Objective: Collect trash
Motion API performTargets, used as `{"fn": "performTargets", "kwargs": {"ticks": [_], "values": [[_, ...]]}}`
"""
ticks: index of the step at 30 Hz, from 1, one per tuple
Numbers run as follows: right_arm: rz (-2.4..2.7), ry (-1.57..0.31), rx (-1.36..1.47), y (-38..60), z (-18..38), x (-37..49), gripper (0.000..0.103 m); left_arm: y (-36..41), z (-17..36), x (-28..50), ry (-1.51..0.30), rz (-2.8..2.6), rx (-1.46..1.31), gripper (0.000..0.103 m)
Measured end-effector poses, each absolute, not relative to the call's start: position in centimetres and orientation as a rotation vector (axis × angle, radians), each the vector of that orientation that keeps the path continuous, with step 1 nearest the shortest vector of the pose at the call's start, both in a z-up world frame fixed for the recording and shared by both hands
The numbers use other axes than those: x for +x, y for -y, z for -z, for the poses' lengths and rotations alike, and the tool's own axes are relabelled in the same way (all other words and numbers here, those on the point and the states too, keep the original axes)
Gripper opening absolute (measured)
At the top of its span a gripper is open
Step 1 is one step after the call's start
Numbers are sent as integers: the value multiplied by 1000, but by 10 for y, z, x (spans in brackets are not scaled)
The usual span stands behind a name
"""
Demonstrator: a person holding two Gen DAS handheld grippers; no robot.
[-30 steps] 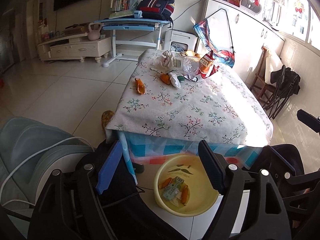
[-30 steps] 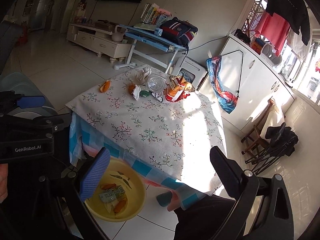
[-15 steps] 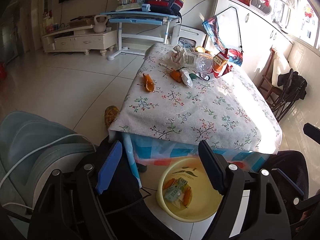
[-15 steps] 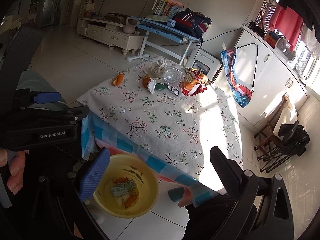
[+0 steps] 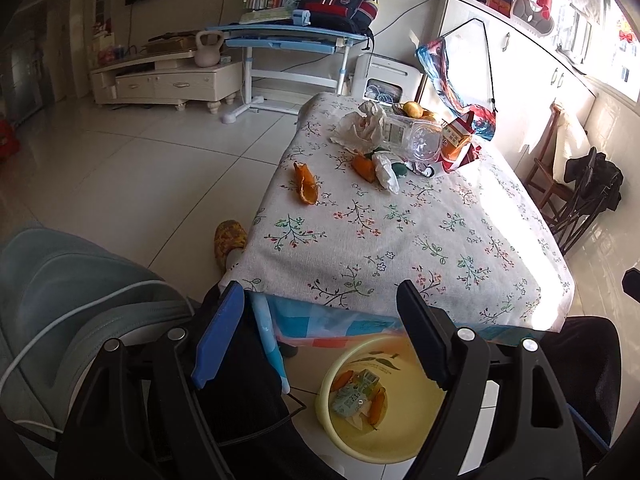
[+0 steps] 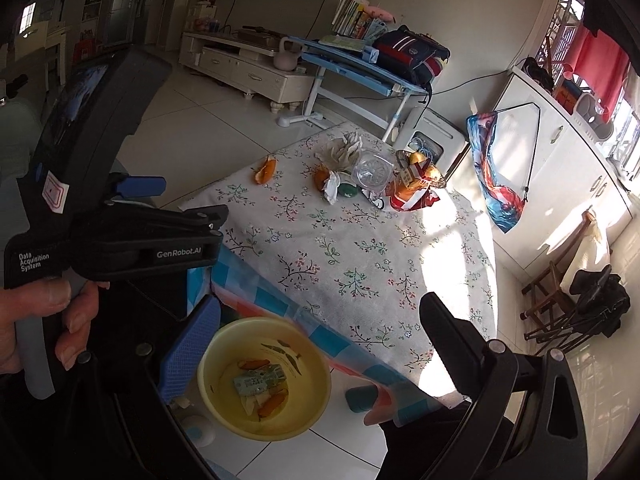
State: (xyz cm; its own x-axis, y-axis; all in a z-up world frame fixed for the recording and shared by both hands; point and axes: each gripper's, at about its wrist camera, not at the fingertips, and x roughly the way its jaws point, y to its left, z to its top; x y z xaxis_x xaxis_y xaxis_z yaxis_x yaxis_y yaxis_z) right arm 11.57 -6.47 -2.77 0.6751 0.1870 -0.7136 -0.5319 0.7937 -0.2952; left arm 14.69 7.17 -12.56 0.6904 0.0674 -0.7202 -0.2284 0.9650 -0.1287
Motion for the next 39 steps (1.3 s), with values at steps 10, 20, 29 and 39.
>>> {"fn": "performTargets", "kwargs": {"ticks": [10, 20, 29, 39], "values": [[-468, -754, -511, 63, 33, 125, 95, -69, 125, 164, -801, -177, -206, 76], [-490, -789, -487, 66, 39, 134, 95, -62, 131, 179, -827, -171, -188, 76], [-510, -815, -481, 65, 46, 138, 95, -62, 134, 189, -838, -173, -184, 76], [-529, -843, -470, 65, 50, 144, 95, -62, 141, 195, -854, -172, -185, 76]]}}
